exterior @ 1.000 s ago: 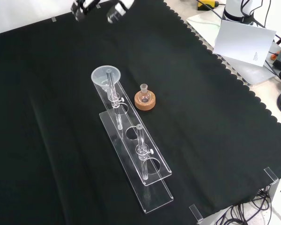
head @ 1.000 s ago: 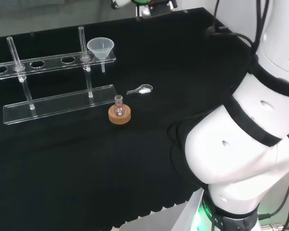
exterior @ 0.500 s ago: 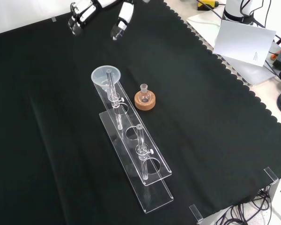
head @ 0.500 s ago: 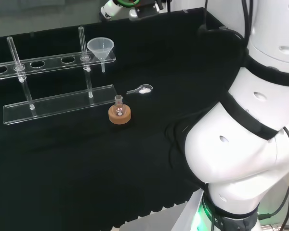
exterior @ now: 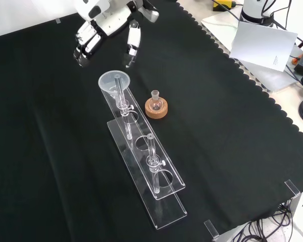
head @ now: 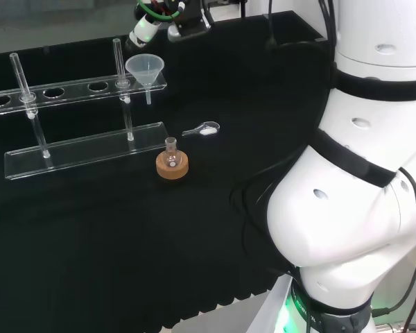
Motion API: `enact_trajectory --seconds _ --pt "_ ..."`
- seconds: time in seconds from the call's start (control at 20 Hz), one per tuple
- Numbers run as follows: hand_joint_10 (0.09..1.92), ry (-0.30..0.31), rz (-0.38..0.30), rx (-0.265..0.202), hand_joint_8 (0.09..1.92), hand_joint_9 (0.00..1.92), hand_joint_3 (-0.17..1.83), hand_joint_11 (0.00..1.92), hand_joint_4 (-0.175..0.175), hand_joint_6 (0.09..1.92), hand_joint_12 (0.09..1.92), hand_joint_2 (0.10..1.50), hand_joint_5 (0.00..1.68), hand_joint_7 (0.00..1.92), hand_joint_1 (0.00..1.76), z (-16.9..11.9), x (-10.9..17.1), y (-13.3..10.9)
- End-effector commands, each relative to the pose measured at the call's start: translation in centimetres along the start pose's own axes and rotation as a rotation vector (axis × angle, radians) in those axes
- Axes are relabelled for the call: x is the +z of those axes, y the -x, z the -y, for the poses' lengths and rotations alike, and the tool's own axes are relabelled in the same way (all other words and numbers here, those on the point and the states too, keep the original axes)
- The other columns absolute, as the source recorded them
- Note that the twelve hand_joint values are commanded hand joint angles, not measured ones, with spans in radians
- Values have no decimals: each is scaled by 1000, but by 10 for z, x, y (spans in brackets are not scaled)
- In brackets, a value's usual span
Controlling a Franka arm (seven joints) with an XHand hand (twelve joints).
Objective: Pick up the funnel from the transparent funnel stand.
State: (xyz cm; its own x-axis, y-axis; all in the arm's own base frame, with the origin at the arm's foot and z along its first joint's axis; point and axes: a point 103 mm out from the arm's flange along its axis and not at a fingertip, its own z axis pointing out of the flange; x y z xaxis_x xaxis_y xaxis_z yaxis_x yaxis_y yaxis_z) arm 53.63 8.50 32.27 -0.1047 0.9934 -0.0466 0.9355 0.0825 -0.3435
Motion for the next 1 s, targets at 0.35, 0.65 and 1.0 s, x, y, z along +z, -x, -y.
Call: enact_trajectory --seconds 0.35,0.65,1.0 --pt "886 -145 20 -22 342 96 265 381 16 87 1480 726 103 0 626 -5 20 -7" --pt "913 -163 62 -29 245 62 302 398 29 87 1481 685 78 0 660 -6 23 -11" --pt "928 -173 78 -41 246 69 345 399 38 87 1481 643 62 0 695 -5 29 -15"
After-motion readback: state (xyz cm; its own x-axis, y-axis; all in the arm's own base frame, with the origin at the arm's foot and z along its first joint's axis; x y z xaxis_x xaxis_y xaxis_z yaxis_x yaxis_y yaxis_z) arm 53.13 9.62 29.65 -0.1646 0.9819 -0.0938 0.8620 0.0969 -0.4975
